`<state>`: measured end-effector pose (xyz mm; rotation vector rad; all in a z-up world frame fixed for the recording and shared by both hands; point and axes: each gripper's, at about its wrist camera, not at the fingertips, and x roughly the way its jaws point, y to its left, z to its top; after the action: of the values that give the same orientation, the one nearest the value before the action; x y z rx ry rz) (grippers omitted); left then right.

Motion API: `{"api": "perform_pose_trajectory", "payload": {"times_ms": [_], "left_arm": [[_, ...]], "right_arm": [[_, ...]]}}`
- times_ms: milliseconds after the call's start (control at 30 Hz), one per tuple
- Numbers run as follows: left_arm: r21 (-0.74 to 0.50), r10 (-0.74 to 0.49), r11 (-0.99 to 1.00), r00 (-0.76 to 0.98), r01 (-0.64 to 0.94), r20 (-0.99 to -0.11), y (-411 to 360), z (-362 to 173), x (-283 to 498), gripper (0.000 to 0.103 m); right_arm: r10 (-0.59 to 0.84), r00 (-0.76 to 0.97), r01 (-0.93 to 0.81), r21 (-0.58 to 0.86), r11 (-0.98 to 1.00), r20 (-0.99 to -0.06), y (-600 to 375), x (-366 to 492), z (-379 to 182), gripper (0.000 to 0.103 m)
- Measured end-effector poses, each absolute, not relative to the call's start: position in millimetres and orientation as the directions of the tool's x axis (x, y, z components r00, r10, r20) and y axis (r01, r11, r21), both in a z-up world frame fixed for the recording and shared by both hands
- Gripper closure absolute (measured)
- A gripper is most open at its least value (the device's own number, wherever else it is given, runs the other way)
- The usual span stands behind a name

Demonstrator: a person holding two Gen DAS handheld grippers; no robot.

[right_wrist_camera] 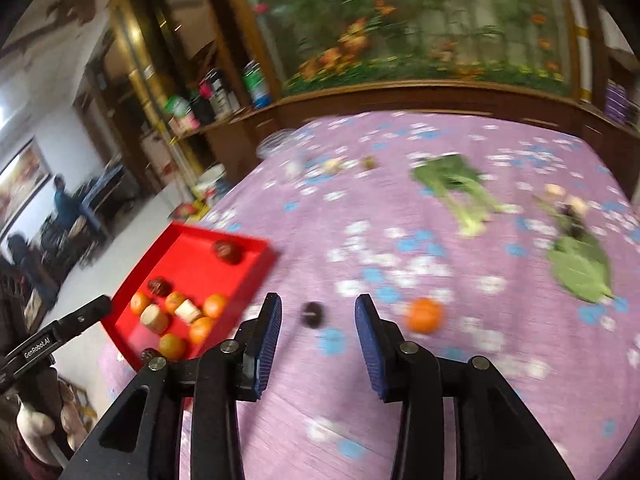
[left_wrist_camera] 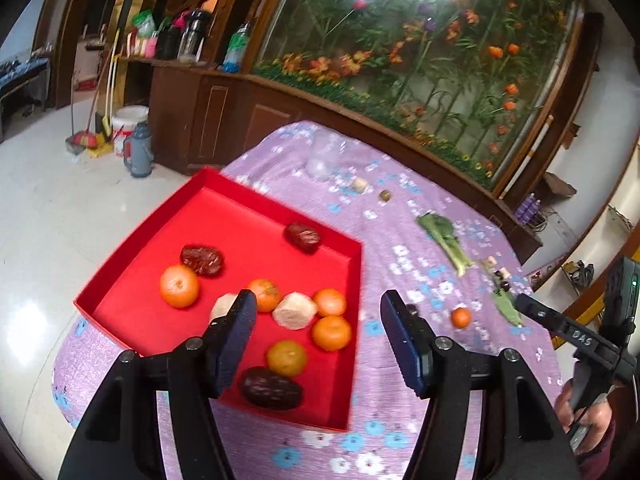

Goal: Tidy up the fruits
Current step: 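Lift both open tools away from the tray and swing them upward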

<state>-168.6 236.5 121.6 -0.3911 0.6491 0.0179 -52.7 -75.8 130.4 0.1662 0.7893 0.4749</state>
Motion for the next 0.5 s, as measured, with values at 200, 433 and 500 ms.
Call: {"api": "perform_pose_trajectory", "payload": {"times_ms": [200, 433, 500], "left_arm": [[-0.334, -0.146, 0.942, 0.842, -0.043, -0.520, 214.6, 167.1, -188.1, 0.040], [-0.334, -0.249, 0.935, 0.893, 0.120, -0.376, 210.7, 270.8, -226.4, 0.039], [-0.299, -0.231, 0.945, 0.917, 0.132, -0.326, 214.7, 311.4, -240.3, 0.030]], "right_arm": [[0.376, 0.687, -0.253, 0.280, 0.926, -0.622, -154.3, -79.5, 172.9, 0.044], [0.267, 0.836, -0.203, 0.182, 0.962, -0.479, -218.6, -130.0, 296.8, 0.044], [0.235, 0.880, -0.186, 0.156, 0.970, -0.413, -234.1, -148.7, 350.9, 0.044]]}}
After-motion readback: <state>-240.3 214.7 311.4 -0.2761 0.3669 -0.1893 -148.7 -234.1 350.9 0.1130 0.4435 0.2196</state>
